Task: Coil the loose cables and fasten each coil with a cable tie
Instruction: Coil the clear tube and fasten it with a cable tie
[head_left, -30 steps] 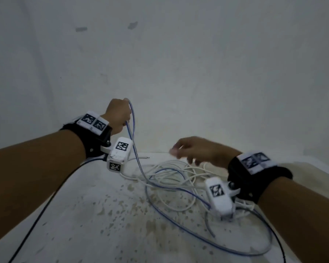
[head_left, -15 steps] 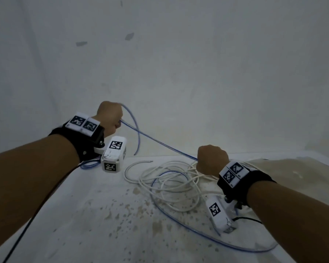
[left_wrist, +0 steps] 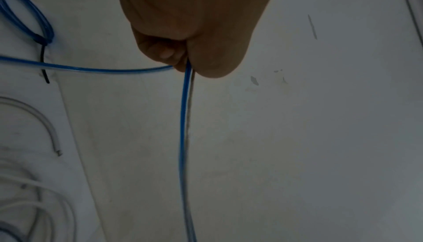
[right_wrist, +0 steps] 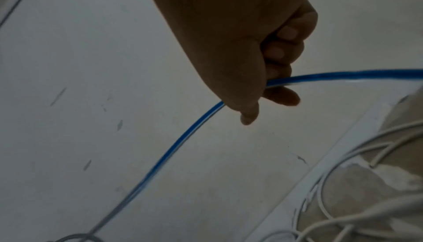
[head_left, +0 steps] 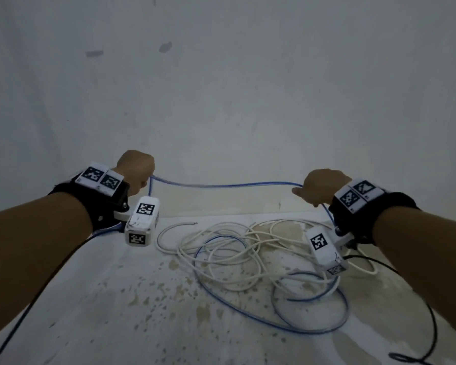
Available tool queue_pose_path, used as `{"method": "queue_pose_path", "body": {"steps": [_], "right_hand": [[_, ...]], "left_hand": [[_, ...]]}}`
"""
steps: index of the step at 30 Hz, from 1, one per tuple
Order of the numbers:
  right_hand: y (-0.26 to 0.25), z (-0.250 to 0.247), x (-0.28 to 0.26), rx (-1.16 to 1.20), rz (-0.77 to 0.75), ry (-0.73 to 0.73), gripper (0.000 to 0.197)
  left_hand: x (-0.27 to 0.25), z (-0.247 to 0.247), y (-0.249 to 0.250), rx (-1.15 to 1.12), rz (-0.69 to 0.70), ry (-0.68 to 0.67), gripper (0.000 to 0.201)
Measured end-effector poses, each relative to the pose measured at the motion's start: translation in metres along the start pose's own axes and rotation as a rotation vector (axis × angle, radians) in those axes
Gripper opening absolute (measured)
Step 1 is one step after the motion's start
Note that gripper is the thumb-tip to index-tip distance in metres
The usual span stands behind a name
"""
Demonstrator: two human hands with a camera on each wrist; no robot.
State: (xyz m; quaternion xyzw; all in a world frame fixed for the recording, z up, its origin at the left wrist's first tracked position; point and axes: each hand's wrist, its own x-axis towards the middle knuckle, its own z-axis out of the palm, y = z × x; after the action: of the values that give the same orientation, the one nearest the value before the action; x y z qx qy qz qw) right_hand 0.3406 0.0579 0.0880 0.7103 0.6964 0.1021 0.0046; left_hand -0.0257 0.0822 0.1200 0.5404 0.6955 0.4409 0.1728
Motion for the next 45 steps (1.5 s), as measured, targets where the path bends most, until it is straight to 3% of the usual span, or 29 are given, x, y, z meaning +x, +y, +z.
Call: {"method": "queue_pose_path", "body": {"steps": [4, 6, 11, 14, 18, 20, 22, 25, 28, 33, 37, 40, 45], "right_hand": [[-0.006, -0.007, 0.005, 0.225, 0.021, 0.179, 0.057], [-0.019, -0.020, 0.009, 0.338, 0.013, 0.291, 0.060], [-0.069, -0.050, 0.007, 0.399, -0.285, 0.491, 0.047], [-0.073, -0.050, 0.003, 0.511, -0.342, 0.579, 0.041], [-0.056, -0.031, 0.003, 0.544, -0.409, 0.528, 0.051], [-0.048, -0.019, 0.005, 0.437, -0.301, 0.497, 0.047], [-0.040, -0.010, 0.005, 0.363, -0.093, 0.433, 0.046], [-0.032, 0.001, 0.003, 0.395, 0.116, 0.293, 0.055], [-0.032, 0.010, 0.008, 0.572, 0.110, 0.281, 0.054], [-0.046, 0.013, 0.012, 1.411, 0.086, 0.202, 0.009], [-0.045, 0.014, 0.017, 1.821, 0.091, 0.000, 0.023], [-0.037, 0.024, 0.021, 2.029, 0.199, -0.136, 0.017], [-0.015, 0.043, 0.031, 2.017, 0.294, -0.131, 0.017]], "left_hand": [[-0.026, 0.032, 0.009, 0.011, 0.077, -0.182, 0.028], [-0.047, 0.047, 0.021, -0.082, 0.113, -0.318, 0.012], [-0.079, 0.075, 0.053, -0.049, 0.464, -0.552, 0.040], [-0.080, 0.079, 0.061, -0.064, 0.576, -0.479, 0.031], [-0.069, 0.067, 0.047, 0.054, 0.649, -0.463, 0.021], [-0.067, 0.066, 0.038, 0.178, 0.711, -0.383, 0.020], [-0.062, 0.067, 0.030, 0.217, 0.746, -0.206, 0.017], [-0.051, 0.065, 0.019, 0.180, 0.705, -0.050, 0.011], [-0.046, 0.066, 0.010, 0.180, 0.678, -0.114, 0.010], [-0.050, 0.083, -0.002, 0.175, 0.678, -0.186, 0.007], [-0.040, 0.090, -0.009, 0.100, 0.482, -0.280, 0.025], [-0.021, 0.093, -0.010, -0.031, 0.358, -0.178, 0.030], [0.034, 0.081, 0.021, -0.387, 0.195, 0.053, 0.028]]}}
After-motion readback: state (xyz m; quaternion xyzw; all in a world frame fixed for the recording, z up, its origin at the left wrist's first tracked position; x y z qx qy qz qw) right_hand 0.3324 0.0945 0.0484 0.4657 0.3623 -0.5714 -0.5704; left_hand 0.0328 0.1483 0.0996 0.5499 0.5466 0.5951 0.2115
